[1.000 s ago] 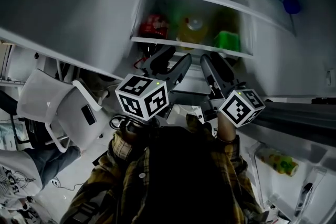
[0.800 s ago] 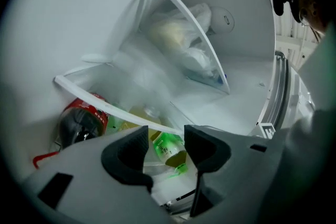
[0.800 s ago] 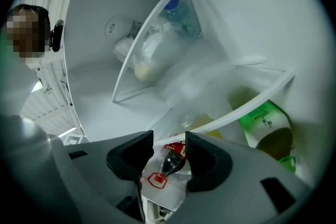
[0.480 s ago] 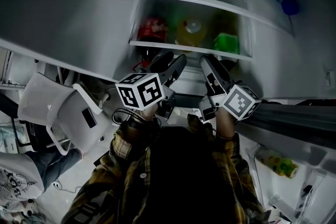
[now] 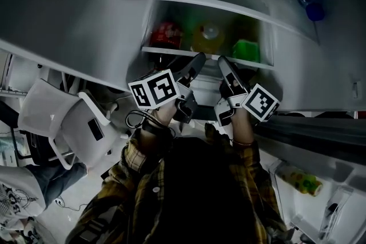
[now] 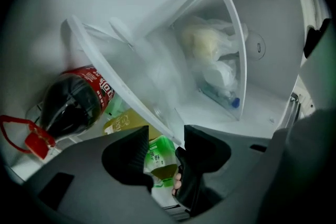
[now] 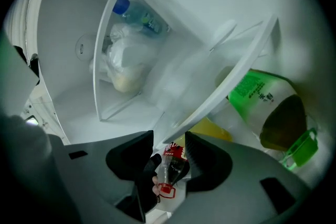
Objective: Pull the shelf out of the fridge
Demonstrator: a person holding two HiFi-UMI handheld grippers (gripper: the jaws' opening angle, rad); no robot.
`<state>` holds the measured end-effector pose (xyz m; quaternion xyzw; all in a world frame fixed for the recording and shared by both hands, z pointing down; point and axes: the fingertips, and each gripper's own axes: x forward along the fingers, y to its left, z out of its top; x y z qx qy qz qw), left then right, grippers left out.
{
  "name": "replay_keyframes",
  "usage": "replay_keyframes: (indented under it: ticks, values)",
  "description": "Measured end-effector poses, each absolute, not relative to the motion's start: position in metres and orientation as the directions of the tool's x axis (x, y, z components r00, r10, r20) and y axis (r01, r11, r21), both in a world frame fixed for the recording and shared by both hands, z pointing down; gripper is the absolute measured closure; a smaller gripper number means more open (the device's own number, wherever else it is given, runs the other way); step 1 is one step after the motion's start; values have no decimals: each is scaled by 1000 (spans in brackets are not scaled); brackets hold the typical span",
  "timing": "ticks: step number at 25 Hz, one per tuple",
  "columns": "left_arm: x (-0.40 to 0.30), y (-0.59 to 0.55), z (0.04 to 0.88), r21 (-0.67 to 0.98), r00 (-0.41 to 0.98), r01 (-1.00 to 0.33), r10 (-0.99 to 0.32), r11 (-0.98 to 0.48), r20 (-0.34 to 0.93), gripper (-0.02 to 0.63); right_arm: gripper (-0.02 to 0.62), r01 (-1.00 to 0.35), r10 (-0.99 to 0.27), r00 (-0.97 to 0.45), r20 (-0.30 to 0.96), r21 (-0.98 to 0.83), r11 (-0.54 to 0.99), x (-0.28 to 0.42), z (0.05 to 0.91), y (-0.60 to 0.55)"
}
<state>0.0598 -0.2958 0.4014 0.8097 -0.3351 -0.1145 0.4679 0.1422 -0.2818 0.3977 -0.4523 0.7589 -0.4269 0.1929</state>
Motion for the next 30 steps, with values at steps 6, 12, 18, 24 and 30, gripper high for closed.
replay_keyframes:
  ticks: [6,12,18,24,30]
  values:
    - [60,-310,401,863,738,-401,-667,-307,106,400,417,-485,-861,-503,76,-849,209,143,400,-296]
    - [59,-325,404,887,728,-371,-679,-276,94,400,418,-437,-879,-474,61,-883,174,146,404,-310]
    - [61,-336,404,891,717,-368,-692,-267,89,402,419,-388,-899,-435,53,-912,135,154,406,-321]
    - [63,-339,402,884,709,-381,-699,-269,93,427,420,-332,-894,-449,18,-932,148,151,402,-326]
    - [62,-340,402,893,702,-371,-707,-255,89,532,526,-343,-901,-434,23,-928,142,153,401,-327]
